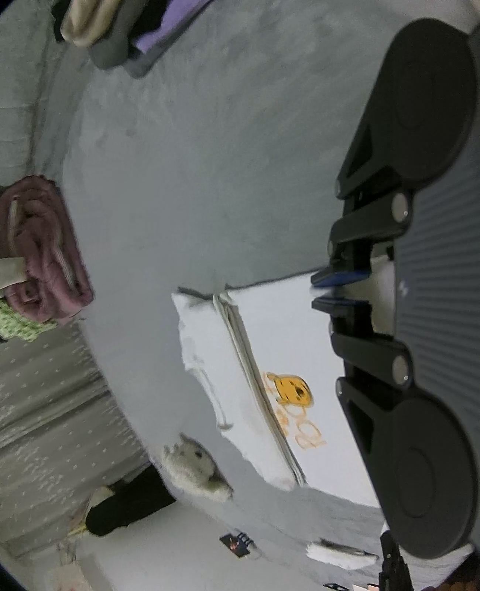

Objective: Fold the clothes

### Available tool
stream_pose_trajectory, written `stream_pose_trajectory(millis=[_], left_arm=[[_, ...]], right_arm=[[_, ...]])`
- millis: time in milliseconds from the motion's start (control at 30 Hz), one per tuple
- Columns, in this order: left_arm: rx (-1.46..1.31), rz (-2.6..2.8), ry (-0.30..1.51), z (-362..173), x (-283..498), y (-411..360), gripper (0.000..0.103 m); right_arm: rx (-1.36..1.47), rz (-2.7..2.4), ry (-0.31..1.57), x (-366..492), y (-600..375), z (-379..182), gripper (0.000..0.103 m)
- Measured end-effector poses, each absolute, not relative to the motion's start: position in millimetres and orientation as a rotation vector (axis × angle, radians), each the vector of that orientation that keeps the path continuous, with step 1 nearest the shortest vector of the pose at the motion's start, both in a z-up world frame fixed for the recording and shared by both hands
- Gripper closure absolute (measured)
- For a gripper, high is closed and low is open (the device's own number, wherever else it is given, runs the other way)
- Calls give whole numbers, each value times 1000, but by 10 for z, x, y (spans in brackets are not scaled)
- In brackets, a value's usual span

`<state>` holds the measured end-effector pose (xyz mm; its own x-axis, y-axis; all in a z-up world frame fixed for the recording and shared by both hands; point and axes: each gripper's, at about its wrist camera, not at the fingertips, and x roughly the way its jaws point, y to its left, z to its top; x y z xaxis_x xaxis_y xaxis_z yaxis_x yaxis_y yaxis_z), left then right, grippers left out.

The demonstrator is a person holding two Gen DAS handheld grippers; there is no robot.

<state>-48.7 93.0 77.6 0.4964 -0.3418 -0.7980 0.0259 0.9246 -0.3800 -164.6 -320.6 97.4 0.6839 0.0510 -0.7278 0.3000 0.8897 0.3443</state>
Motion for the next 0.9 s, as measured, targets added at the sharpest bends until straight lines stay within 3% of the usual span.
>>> stream_pose_trajectory(millis=[267,667,833,900], left_arm=[[-374,-204,1039,533,-209,951,93],[-324,-216,931,637,-203,1105,92],[-194,-292,918,607,-252,935,79],[-177,-317,928,583,-258,902,79]], right_arm=[[381,-184,863,-1200,-3244,626,86],[177,-137,773,-1224,-3205,870,74],[5,-7,769,-1259,-3074,914,65],[-34,34,783,-1256,-3030,895,64]])
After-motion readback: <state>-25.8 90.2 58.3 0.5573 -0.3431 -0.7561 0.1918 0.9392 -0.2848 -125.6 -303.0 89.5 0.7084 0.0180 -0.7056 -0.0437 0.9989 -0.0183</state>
